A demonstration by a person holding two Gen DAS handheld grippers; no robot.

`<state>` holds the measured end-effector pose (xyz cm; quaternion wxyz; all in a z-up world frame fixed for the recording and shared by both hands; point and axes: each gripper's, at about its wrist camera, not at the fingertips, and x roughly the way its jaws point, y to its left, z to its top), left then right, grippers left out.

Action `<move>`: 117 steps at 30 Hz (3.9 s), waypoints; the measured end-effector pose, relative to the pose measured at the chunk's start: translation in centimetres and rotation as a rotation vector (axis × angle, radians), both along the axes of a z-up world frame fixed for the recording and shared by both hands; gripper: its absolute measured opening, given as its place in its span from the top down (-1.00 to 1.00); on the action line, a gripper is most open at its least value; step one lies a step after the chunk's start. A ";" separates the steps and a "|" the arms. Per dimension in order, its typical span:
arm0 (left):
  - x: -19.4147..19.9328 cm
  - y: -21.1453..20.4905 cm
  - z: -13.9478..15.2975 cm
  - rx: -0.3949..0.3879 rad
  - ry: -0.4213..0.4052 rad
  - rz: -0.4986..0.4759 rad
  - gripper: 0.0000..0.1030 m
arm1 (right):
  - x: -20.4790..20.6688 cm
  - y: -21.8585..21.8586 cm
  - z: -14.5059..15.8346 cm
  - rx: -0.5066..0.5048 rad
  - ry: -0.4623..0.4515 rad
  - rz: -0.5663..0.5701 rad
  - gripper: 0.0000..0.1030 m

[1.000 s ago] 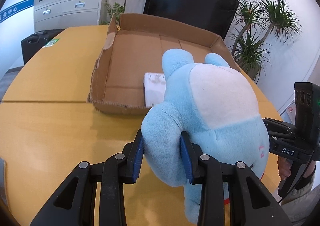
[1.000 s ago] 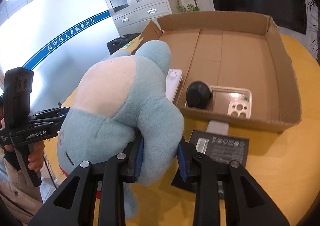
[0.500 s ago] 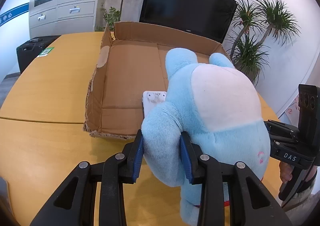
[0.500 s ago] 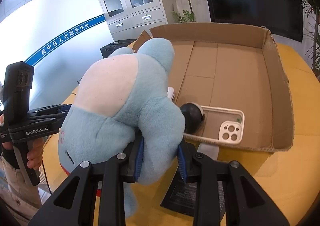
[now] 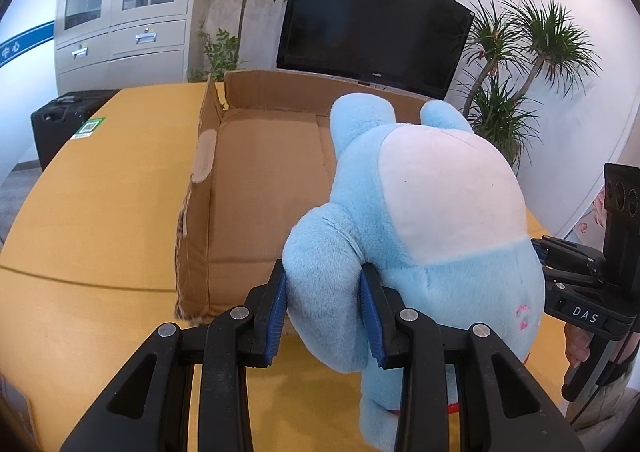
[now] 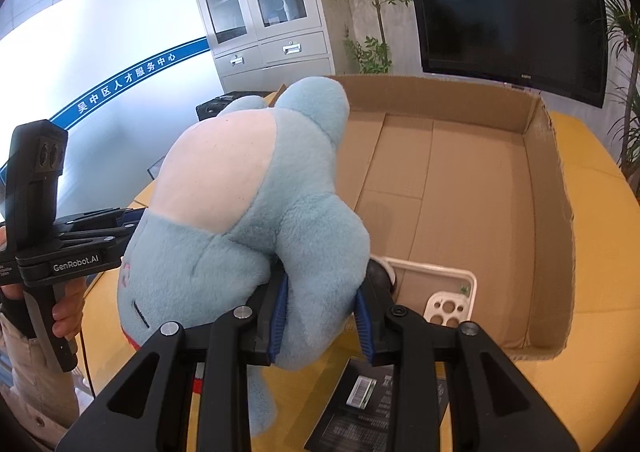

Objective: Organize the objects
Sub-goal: 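Lift the plush toy with both grippers and carry it into the box, then open both grippers to drop the plush toy in the box, then move the right gripper to the black UGREEN box and close on it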

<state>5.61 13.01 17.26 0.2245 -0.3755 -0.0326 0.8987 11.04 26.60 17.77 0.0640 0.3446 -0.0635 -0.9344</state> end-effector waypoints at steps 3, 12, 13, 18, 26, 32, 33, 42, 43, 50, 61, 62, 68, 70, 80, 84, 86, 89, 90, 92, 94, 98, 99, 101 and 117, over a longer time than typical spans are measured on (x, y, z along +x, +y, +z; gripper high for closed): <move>-0.9 0.1 0.4 -0.003 0.007 -0.001 0.39 | -0.3 -0.1 0.6 0.009 0.007 -0.015 0.45; -3.8 0.2 0.7 0.000 0.004 -0.007 0.40 | -2.2 -0.3 1.5 0.037 0.022 -0.033 0.45; -4.1 0.1 0.8 -0.003 0.008 -0.004 0.40 | -2.5 -0.3 1.6 0.040 0.022 -0.033 0.45; -5.8 -0.4 1.1 -0.006 0.013 0.007 0.40 | -4.0 -0.4 1.8 0.047 0.031 -0.032 0.45; -8.9 -0.9 0.9 0.003 0.011 0.022 0.40 | -6.8 -0.5 1.8 0.069 0.036 -0.045 0.45; -10.9 -1.4 0.1 0.011 -0.004 0.034 0.40 | -8.5 -0.8 1.5 0.076 0.026 -0.049 0.45; -11.1 -1.5 0.0 0.009 -0.006 0.037 0.40 | -8.7 -0.8 1.4 0.077 0.024 -0.052 0.45; -12.5 -1.7 -1.6 -0.003 -0.028 0.065 0.40 | -10.3 -1.2 0.1 0.078 0.001 -0.054 0.45; -12.6 -1.8 -1.8 -0.003 -0.030 0.068 0.40 | -10.5 -1.2 0.0 0.077 -0.003 -0.053 0.45; -13.3 -1.8 -2.9 -0.027 -0.038 0.091 0.40 | -11.3 -1.6 -1.0 0.077 -0.017 -0.056 0.45; -14.5 -1.7 -5.1 -0.068 -0.061 0.119 0.40 | -12.8 -1.7 -3.0 0.073 -0.064 -0.062 0.45; -14.6 -1.8 -5.2 -0.074 -0.061 0.120 0.40 | -12.9 -1.6 -3.2 0.073 -0.067 -0.063 0.45; -15.2 -1.4 -6.4 -0.103 -0.075 0.131 0.40 | -13.5 -1.7 -4.3 0.076 -0.093 -0.064 0.45; -15.5 -1.3 -6.9 -0.107 -0.082 0.133 0.40 | -13.6 -1.6 -4.7 0.077 -0.102 -0.065 0.45; -15.8 -1.5 -7.6 -0.118 -0.083 0.172 0.33 | -13.6 -1.4 -5.2 0.099 -0.113 -0.066 0.39; -14.5 -2.5 -5.6 -0.068 -0.021 0.190 -0.41 | -12.7 -1.1 -4.9 0.105 -0.105 -0.088 -0.42; -13.4 -2.8 -4.3 -0.039 0.021 0.191 -0.54 | -11.7 -0.8 -4.1 0.073 -0.077 -0.088 -0.42; -11.3 -2.6 -1.7 0.018 0.083 0.154 -0.57 | -9.4 0.1 -2.0 0.082 -0.035 -0.119 -0.42; -10.2 -2.3 -0.7 0.042 0.108 0.128 -0.60 | -8.6 0.5 -1.2 0.075 -0.020 -0.122 -0.42; -8.4 -1.6 0.9 0.077 0.143 0.063 -0.64 | -6.1 2.0 0.7 0.055 0.032 -0.137 -0.43; -6.4 -0.8 2.1 0.127 0.164 -0.012 -0.72 | -3.3 3.8 2.5 0.042 0.080 -0.153 -0.53; -3.3 1.4 2.8 0.155 0.113 -0.121 -0.73 | 1.1 6.5 5.0 0.043 0.128 -0.171 -0.53; -2.4 2.0 2.7 0.140 0.106 -0.139 -0.73 | 2.9 7.3 5.4 0.037 0.139 -0.170 -0.55; -0.3 3.5 2.5 0.106 0.092 -0.175 -0.73 | 4.7 8.3 5.4 0.019 0.143 -0.159 -0.56; 9.7 11.5 -9.6 0.123 -0.266 -0.228 -0.74 | 11.3 8.5 -8.1 -0.189 -0.100 -0.127 -0.56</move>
